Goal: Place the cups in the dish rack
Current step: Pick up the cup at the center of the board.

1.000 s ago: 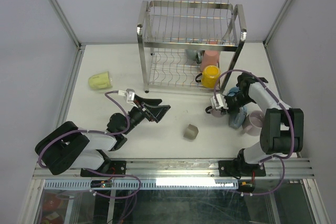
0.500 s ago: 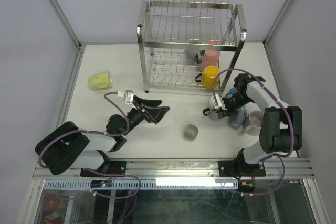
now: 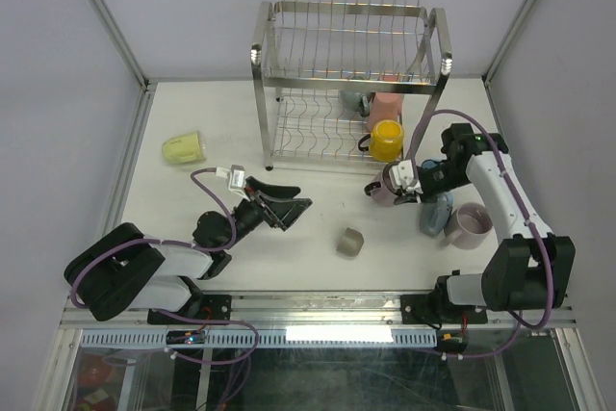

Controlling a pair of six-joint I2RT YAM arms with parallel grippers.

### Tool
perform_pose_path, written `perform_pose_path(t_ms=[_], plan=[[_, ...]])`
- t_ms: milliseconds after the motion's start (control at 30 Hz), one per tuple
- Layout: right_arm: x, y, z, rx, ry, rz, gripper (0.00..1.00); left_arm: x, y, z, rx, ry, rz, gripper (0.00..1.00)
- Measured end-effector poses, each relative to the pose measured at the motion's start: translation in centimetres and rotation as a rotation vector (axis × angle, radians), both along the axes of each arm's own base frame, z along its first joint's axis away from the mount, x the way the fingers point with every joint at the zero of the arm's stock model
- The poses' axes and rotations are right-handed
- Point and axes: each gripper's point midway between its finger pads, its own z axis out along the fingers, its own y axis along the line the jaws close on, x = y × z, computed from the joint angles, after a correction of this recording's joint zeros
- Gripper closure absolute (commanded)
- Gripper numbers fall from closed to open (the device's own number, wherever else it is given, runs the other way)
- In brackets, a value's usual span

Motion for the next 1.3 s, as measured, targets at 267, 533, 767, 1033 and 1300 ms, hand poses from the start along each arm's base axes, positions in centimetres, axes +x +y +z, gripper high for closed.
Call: perform_pose_path(t_ms=[267,533,767,1033,1300], plan=[[-2.1,2.6,3.5,0.165,0.08,0.014,1.0,-0.9,-0.8,0.6,0.033,-0.082,-0.059,0.13],[-3.9,5.2,5.1,0.28,0.27,-0.017,1.0,-2.7,-3.2,3.0,0.121,-0.391,-0.069,0.12],[-4.7,6.5,5.9,0.328,0.357,-0.015,1.0,-2.4,-5.4,3.0,0.212,-0.573,-0.036,0.21],[-5.3,7.4,6.1,0.345,0.393,0.004,1.0,-1.0,-8.4,0.1,0.281,-0.569,-0.096,0.38],[-5.2,7.6,5.4,0.336,0.412,-0.007,1.0,-1.5,-9.5,0.7,0.255,-0.584,-0.136,0.48]])
